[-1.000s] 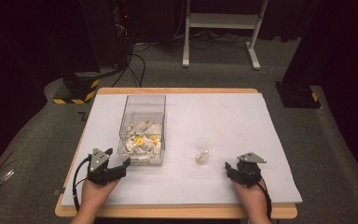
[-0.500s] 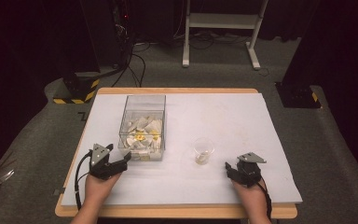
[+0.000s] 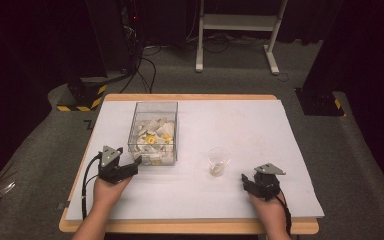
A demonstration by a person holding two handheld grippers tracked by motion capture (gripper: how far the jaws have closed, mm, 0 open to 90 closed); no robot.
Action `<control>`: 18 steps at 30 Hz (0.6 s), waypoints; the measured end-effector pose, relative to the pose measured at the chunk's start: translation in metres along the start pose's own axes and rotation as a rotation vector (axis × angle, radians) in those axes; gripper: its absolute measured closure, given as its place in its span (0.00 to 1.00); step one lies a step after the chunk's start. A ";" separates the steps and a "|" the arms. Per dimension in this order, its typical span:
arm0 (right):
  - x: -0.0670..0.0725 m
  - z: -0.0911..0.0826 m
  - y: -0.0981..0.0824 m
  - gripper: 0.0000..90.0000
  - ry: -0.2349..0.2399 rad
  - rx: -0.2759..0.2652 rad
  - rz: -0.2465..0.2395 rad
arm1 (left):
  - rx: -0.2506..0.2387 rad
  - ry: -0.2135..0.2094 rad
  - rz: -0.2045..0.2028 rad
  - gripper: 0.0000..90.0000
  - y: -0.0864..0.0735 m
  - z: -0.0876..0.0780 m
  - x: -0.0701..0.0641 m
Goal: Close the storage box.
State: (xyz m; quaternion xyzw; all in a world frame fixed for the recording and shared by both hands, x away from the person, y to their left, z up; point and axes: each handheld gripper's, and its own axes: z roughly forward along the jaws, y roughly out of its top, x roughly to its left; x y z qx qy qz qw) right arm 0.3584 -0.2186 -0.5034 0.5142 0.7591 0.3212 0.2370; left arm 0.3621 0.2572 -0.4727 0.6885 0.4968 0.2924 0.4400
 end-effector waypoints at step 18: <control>0.001 0.000 0.000 0.42 -0.004 -0.002 -0.001 | 0.005 0.003 -0.044 0.21 0.009 0.027 0.011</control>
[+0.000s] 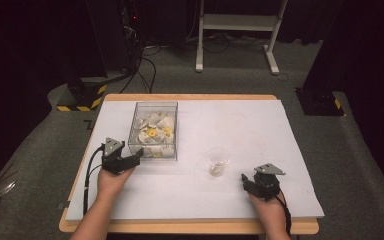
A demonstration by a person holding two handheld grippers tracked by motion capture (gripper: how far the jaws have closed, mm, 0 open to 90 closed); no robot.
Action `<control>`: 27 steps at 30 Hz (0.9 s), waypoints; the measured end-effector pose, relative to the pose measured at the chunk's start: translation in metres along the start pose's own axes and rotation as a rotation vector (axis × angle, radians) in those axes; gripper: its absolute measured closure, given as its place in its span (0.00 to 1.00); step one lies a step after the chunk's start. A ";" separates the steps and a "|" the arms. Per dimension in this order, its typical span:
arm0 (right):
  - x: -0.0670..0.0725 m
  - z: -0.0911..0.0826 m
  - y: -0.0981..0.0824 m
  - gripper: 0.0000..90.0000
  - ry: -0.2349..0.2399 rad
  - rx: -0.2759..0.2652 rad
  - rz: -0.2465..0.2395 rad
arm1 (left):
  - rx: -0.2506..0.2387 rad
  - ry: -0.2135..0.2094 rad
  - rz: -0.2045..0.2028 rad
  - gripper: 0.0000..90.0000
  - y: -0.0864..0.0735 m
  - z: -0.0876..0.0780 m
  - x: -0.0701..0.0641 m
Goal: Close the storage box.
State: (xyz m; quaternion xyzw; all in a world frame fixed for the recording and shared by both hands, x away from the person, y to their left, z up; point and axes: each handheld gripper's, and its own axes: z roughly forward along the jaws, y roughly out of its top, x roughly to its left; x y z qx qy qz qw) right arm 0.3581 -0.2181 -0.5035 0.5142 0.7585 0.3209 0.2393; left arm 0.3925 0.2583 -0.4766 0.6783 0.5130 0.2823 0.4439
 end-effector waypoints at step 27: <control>0.000 0.000 0.000 0.42 -0.002 0.000 0.000 | 0.021 -0.009 0.027 0.24 0.004 0.010 -0.004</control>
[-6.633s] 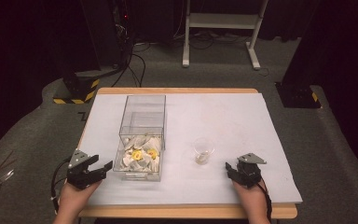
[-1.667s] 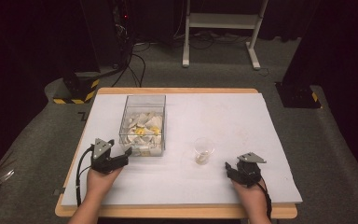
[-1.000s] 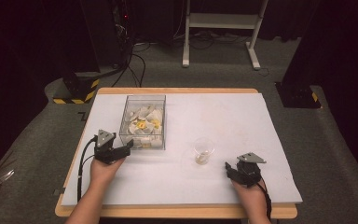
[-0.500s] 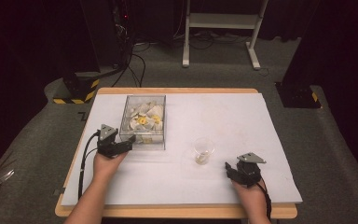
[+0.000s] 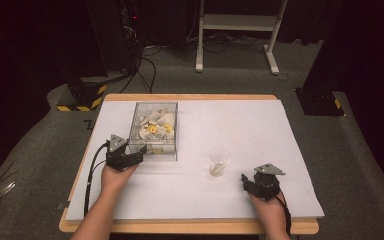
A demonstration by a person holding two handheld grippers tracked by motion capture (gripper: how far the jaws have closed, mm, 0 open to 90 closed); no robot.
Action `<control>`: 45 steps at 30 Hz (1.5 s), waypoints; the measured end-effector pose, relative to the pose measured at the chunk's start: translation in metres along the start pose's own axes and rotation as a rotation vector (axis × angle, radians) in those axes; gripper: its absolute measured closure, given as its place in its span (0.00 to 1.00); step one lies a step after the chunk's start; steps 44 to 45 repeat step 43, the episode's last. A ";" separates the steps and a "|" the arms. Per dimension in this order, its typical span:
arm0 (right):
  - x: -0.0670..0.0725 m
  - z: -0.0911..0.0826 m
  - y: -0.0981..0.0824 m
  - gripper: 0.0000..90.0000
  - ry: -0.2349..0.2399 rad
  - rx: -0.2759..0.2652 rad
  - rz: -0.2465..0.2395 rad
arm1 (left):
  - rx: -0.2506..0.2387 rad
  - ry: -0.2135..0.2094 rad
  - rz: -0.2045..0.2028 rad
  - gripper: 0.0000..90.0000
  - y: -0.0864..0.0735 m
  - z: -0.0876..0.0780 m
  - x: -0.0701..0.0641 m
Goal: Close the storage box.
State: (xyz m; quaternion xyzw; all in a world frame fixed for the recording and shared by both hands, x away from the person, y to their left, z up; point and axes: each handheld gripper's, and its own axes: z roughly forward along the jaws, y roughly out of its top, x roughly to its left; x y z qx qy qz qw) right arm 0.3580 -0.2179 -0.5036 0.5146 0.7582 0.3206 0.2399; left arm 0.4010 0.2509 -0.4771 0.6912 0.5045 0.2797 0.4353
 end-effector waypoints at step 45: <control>0.000 0.000 0.000 0.40 -0.008 0.001 0.006 | 0.242 -0.015 0.078 0.25 -0.075 -0.073 -0.006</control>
